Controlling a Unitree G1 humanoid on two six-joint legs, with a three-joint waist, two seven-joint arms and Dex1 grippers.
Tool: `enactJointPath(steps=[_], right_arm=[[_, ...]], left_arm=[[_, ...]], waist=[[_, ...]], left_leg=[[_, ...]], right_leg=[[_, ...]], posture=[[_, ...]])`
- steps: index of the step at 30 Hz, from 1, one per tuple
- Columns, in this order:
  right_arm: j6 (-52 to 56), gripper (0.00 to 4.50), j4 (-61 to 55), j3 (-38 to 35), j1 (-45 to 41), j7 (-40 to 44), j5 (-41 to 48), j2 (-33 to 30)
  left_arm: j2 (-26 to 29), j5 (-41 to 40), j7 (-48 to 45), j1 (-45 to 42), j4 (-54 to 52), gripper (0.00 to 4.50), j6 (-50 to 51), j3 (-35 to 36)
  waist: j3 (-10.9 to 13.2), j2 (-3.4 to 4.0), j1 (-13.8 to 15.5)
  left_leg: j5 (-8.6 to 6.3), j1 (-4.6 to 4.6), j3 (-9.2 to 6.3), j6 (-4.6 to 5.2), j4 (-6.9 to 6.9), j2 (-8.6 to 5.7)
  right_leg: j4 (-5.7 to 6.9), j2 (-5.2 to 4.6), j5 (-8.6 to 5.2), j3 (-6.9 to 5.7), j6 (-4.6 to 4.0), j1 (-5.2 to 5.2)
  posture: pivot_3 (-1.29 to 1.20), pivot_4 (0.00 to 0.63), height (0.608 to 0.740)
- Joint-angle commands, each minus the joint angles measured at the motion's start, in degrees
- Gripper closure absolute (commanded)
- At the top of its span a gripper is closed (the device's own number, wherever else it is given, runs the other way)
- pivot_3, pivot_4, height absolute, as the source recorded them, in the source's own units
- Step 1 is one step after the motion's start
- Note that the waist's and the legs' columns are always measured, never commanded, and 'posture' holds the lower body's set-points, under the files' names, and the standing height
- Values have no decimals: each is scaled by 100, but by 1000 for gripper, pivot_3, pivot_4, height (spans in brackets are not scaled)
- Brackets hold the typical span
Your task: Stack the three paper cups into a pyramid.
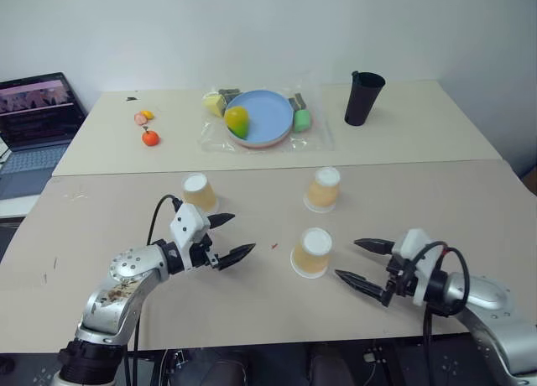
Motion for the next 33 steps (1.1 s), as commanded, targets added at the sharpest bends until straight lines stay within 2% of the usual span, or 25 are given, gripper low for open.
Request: enactJointPath(steps=[1,14,27,33], right_arm=[[116,4,-181,110,-346,-93,159,139],[938,4,-142,296,-1001,-33,849,306],[705,4,446,727,-1453,118,533,517],[515,4,692,820,-1673,117,351,713]], left_arm=[[30,-96,35,63,-230,42,3,100],[-29,-323,156,295,-398,42,-24,363],[-85,-306,420,361,-542,42,-63,375],[111,-540,284,689,-764,42,241,457]], waist=[[0,0,-4],[1,-1,10],[1,-1,-3],[1,-1,-19]], left_leg=[[0,-1,0,-1,0,0],[1,-2,0,-2,0,1],[2,-2,0,-4,0,0],[2,-3,1,-6,0,1]], right_leg=[[0,1,0,0,-1,0],[-2,1,1,0,-2,-4],[-3,2,2,0,-3,-6],[-3,5,2,1,-4,-8]], posture=[[0,150,740],[0,150,740],[0,150,740],[0,150,740]])
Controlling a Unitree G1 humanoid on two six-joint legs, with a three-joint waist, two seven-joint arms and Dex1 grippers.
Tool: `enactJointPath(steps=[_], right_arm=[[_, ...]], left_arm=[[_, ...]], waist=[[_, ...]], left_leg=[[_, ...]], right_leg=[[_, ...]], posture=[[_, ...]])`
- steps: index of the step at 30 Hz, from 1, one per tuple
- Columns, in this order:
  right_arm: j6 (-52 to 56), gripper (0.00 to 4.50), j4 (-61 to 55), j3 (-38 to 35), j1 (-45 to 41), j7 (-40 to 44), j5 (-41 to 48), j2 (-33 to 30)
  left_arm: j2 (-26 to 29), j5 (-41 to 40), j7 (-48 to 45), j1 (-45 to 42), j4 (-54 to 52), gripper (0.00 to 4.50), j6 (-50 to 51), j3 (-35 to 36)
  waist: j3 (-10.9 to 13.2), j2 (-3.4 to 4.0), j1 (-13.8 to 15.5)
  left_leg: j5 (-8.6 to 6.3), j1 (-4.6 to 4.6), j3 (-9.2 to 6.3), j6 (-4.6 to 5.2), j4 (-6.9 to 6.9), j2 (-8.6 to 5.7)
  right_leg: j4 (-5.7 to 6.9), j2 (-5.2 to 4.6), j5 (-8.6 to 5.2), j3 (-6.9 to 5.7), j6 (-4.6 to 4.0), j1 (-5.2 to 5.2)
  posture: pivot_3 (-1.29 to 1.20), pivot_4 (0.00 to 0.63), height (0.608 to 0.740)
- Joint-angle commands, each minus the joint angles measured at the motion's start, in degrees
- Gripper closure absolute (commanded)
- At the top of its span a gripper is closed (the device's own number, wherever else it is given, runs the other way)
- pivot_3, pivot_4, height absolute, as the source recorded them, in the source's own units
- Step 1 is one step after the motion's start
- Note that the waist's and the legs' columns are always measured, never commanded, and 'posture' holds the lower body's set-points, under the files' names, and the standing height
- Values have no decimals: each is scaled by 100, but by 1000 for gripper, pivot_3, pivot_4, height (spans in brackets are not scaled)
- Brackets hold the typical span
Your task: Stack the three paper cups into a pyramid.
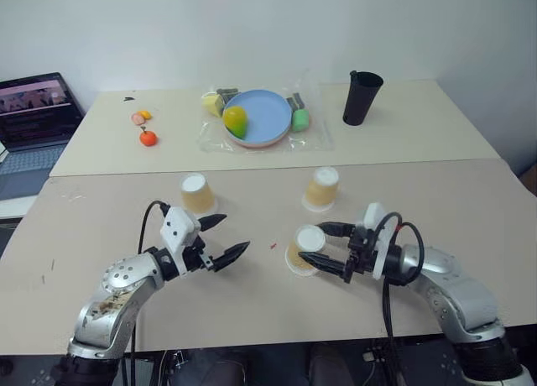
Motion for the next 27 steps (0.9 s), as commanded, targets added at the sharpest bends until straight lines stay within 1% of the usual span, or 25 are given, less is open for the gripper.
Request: enactJointPath(steps=[1,2,4,5,6,7,11,15,20,23,27], right_arm=[[-264,512,50,25,-158,-13,-79,134],[-277,701,78,33,-183,-13,-81,164],[-317,1430,128,45,-214,-11,-112,203],[-329,1693,177,54,-242,-32,-138,236],[-334,1903,213,55,-261,-46,-154,258],[-345,2015,261,70,-294,-77,-197,291],[-343,2025,363,166,-525,-151,-282,474],[-436,2025,630,496,-1047,-47,-478,728],[-477,2025,1051,888,-1728,222,-559,1076],[-690,2025,1505,1220,-2137,533,-709,1299],[-1027,2025,2035,1368,-2414,793,-904,1439]], left_arm=[[249,-290,-163,293,-370,0,270,179],[309,-328,-191,395,-389,0,323,200],[374,-348,-200,516,-385,0,354,241],[389,-409,-171,572,-335,0,421,315],[395,-455,-148,602,-304,0,477,367],[392,-499,-113,633,-257,0,518,445],[352,-750,17,713,-182,0,829,716],[316,-807,64,805,-259,0,916,772],[279,-845,143,855,-402,0,944,713],[217,-897,244,951,-510,0,947,756],[158,-925,343,1129,-691,0,944,779]], waist=[[0,-1,-21],[0,0,-28],[0,0,-35],[0,0,-35],[0,0,-35],[0,0,-35],[0,0,-49],[1,0,-110],[0,0,-100],[0,0,-93],[0,0,-101]], left_leg=[[0,0,0,0,0,-1],[-1,0,0,0,0,0],[-2,0,0,2,0,0],[-3,1,0,2,0,0],[-3,1,0,3,0,0],[-3,2,0,3,0,1],[-2,3,0,2,0,1],[-3,2,1,-1,0,3],[-5,1,2,-9,0,12],[-6,1,2,-11,0,14],[-7,1,1,-19,0,16]], right_leg=[[0,0,0,1,0,0],[0,0,0,1,0,-1],[1,0,0,3,0,-2],[2,0,0,2,0,-2],[2,0,0,2,0,-2],[4,1,1,2,-2,0],[4,5,2,2,-4,-2],[3,7,3,5,-5,-4],[1,19,6,7,-10,-10],[1,21,7,8,-12,-11],[-1,27,8,9,-14,-14]], posture=[[0,150,740],[0,150,740],[0,150,740],[0,150,740],[0,150,740],[0,150,740],[0,150,740],[0,150,740],[0,150,740],[0,150,740],[0,150,740]])
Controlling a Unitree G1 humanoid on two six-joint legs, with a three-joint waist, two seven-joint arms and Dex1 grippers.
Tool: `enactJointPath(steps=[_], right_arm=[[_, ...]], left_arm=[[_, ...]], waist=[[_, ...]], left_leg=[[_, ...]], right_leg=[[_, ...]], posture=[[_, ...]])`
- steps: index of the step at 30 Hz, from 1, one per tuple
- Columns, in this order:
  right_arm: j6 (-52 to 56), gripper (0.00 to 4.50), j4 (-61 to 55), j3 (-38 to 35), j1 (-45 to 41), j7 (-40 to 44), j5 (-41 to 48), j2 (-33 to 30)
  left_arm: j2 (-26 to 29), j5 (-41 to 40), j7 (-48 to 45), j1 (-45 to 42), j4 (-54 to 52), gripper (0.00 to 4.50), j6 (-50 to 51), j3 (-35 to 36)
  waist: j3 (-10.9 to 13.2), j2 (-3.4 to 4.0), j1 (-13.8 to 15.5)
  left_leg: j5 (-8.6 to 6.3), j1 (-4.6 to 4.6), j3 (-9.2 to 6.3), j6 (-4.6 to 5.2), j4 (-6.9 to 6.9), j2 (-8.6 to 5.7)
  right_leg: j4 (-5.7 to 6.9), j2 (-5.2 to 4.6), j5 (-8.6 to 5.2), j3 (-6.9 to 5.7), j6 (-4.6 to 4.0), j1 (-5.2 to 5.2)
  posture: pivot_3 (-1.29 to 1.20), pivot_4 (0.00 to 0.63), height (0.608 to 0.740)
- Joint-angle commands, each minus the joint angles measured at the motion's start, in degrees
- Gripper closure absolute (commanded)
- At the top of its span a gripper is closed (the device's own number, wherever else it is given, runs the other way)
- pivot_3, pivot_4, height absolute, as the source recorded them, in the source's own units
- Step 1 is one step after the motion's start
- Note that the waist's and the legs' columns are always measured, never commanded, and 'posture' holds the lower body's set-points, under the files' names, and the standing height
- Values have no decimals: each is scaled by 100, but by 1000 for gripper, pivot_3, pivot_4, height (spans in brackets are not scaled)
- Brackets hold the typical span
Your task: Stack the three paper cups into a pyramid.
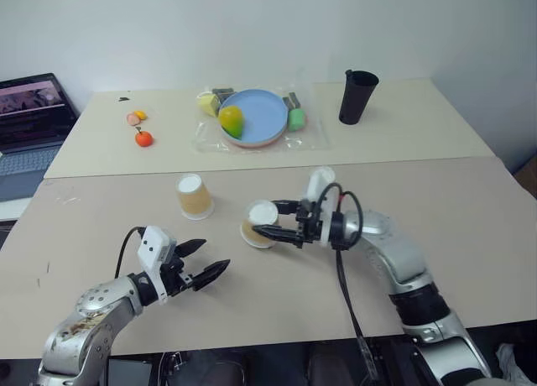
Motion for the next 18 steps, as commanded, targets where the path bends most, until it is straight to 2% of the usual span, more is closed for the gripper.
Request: enactJointPath(steps=[1,9,13,15,16,18], right_arm=[[-484,2025,471,79,-327,270,-192,114],[-1308,2025,1905,53,-935,314,-662,566],[-1507,2025,2231,-15,-1062,342,-736,684],[-1491,1066,2281,-3,-1028,469,-705,691],[-1556,903,2256,36,-976,497,-763,666],[-1508,227,2228,35,-924,412,-838,658]], left_arm=[[-51,-135,113,200,-408,0,1,110],[-192,-139,335,506,-721,0,-37,129],[-233,-126,394,533,-747,0,-52,126],[-253,-117,424,521,-746,0,-58,111],[-260,-113,428,515,-745,0,-58,103],[-272,-104,423,492,-727,0,-66,78]], waist=[[0,0,-1],[0,0,-34],[0,0,-38],[0,0,-37],[0,0,-37],[0,1,-36]], left_leg=[[-2,0,0,-3,0,2],[-7,2,3,-13,0,21],[-6,1,5,-19,0,24],[-6,0,5,-20,0,24],[-6,0,5,-20,0,24],[-8,0,5,-18,0,24]], right_leg=[[0,3,0,0,0,-1],[2,31,8,15,-15,-10],[2,36,9,18,-16,-15],[2,36,9,20,-16,-17],[2,36,9,20,-16,-17],[3,37,9,20,-16,-17]], posture=[[0,150,740],[0,150,740],[0,150,740],[0,150,740],[0,150,740],[0,150,740]])
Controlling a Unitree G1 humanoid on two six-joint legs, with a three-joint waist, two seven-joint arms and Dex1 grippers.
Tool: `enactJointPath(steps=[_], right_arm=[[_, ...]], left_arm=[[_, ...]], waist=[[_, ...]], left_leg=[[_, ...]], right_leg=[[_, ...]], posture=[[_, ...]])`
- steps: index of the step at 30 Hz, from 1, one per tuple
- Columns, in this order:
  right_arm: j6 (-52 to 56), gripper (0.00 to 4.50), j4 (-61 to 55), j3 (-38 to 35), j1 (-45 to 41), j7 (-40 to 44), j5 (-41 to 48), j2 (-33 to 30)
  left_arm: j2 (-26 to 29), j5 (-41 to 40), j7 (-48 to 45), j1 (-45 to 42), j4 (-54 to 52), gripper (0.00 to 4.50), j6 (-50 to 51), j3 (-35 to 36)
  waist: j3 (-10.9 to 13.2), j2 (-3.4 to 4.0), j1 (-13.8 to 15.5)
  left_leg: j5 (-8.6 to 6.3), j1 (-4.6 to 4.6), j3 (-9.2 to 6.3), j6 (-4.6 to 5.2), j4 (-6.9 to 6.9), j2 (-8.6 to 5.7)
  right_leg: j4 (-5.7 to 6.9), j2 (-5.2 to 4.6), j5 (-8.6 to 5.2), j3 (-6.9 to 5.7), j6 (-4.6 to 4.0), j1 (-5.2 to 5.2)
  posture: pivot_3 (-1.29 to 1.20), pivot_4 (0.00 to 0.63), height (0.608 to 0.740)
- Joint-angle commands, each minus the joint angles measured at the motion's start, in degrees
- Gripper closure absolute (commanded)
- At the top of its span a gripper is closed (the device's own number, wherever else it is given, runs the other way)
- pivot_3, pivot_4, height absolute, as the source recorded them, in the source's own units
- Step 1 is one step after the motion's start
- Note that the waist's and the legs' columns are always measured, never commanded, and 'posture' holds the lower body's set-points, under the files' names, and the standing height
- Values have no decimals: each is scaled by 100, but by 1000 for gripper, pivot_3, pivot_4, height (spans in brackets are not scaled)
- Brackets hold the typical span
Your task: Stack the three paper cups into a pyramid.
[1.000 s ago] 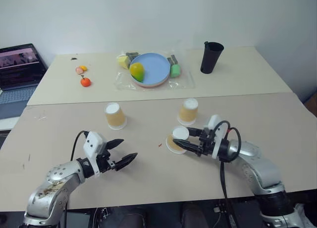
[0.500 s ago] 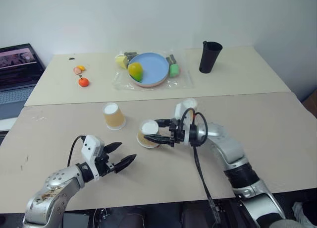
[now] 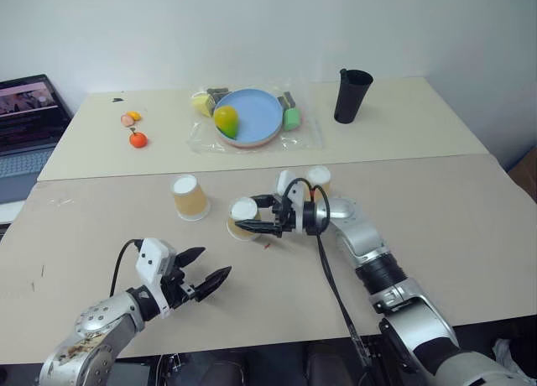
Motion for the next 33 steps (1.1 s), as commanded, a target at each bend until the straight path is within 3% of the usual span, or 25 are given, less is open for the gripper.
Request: enactJointPath(steps=[1,15,24,33], right_arm=[[-25,94,-173,-133,38,8,13,-6],[1417,94,-1461,-1164,33,-249,827,-481],[2527,94,-3417,-1818,1345,-425,1572,-1536],[1690,94,-3565,-3167,2665,-1666,910,-2033]], left_arm=[[-28,-81,18,-61,-187,0,-67,-3],[-20,-39,-299,-635,287,0,-53,-382],[25,44,-512,-991,621,0,-117,-555],[197,117,-903,-1102,608,0,-223,-738]], waist=[[0,0,1],[0,0,16],[0,0,67],[0,0,64]], left_leg=[[0,0,0,0,0,0],[-1,-3,2,0,0,1],[-5,-19,4,5,0,1],[-4,-21,24,5,2,1]], right_leg=[[0,0,0,0,0,0],[1,3,1,4,-1,-4],[-3,2,1,3,-1,-14],[2,3,2,15,-3,-23]], posture=[[0,150,740],[0,150,740],[0,150,740],[0,150,740]])
